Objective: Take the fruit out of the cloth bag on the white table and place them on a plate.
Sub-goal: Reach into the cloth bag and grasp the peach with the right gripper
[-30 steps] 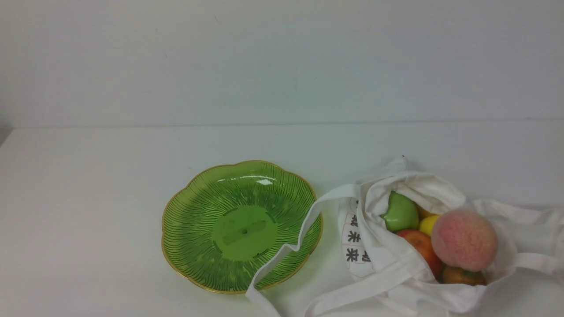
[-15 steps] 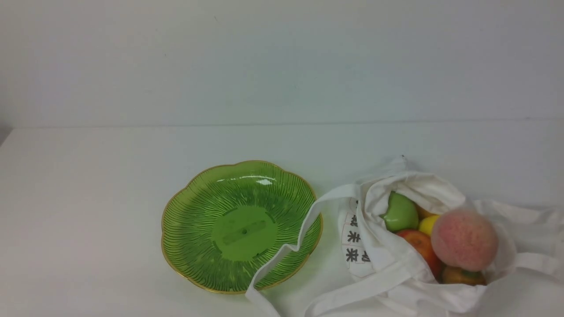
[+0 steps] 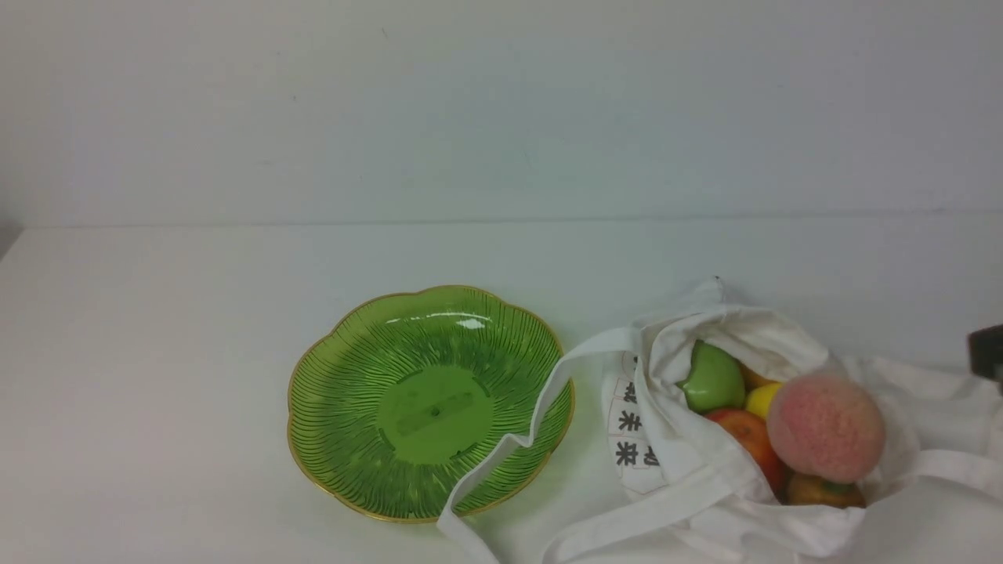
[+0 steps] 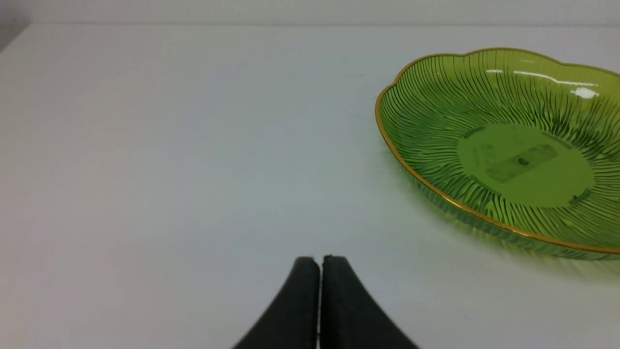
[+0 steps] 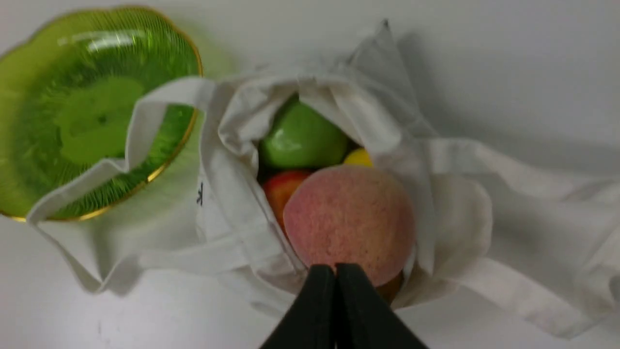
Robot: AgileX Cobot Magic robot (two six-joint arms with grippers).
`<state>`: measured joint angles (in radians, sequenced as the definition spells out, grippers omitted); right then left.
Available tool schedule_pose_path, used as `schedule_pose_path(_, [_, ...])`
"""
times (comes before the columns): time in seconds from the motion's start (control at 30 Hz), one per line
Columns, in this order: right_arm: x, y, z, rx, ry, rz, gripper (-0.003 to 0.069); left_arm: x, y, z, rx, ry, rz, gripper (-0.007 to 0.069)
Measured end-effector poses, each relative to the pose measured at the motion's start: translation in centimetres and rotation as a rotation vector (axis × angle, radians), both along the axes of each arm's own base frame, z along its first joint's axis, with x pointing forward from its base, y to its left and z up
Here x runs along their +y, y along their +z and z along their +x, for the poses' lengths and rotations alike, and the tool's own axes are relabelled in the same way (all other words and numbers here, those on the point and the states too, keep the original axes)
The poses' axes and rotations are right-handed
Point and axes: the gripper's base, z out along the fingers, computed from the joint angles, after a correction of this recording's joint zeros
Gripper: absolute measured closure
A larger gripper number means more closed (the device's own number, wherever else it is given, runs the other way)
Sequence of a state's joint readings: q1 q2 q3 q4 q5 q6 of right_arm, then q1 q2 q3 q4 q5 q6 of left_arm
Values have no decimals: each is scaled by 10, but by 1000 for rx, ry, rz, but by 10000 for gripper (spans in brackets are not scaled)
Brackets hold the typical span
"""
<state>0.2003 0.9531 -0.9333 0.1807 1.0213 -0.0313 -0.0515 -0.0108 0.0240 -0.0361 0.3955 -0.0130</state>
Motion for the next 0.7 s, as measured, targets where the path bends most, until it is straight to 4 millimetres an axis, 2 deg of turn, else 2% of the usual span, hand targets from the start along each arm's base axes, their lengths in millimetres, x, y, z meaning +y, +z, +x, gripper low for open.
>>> schedule_pose_path(0.07, [4, -7, 12, 61, 10, -2, 654, 0, 0, 0, 0, 0, 0, 632])
schedule_pose_path(0.17, [11, -24, 38, 166, 28, -11, 563, 0, 0, 0, 0, 0, 0, 632])
schedule_pose_path(0.2, [12, -29, 43, 189, 33, -18, 524, 0, 0, 0, 0, 0, 0, 632])
schedule_pose_path(0.23, [12, -30, 44, 193, 35, -19, 516, 0, 0, 0, 0, 0, 0, 632])
schedule_pose_path(0.27, [14, -38, 51, 224, 46, -33, 438, 0, 0, 0, 0, 0, 0, 632])
schedule_pose_path(0.3, [14, -40, 53, 231, 49, -37, 416, 0, 0, 0, 0, 0, 0, 632])
schedule_pose_path(0.33, [15, -46, 59, 242, 55, -45, 321, 0, 0, 0, 0, 0, 0, 632])
schedule_pose_path(0.37, [15, -47, 60, 243, 54, -45, 309, 0, 0, 0, 0, 0, 0, 632])
schedule_pose_path(0.43, [17, -54, 71, 232, 51, -48, 158, 0, 0, 0, 0, 0, 0, 632])
schedule_pose_path(0.47, [17, -55, 72, 226, 49, -47, 133, 0, 0, 0, 0, 0, 0, 632])
schedule_pose_path(0.5, [18, -58, 77, 216, 42, -42, 56, 0, 0, 0, 0, 0, 0, 632])
schedule_pose_path(0.53, [19, -61, 81, 213, 37, -33, 20, 0, 0, 0, 0, 0, 0, 632])
schedule_pose_path(0.6, [22, -68, 88, 222, 29, -15, -17, 0, 0, 0, 0, 0, 0, 632])
schedule_pose_path(0.7, [26, -80, 95, 258, 33, -14, -31, 0, 0, 0, 0, 0, 0, 632])
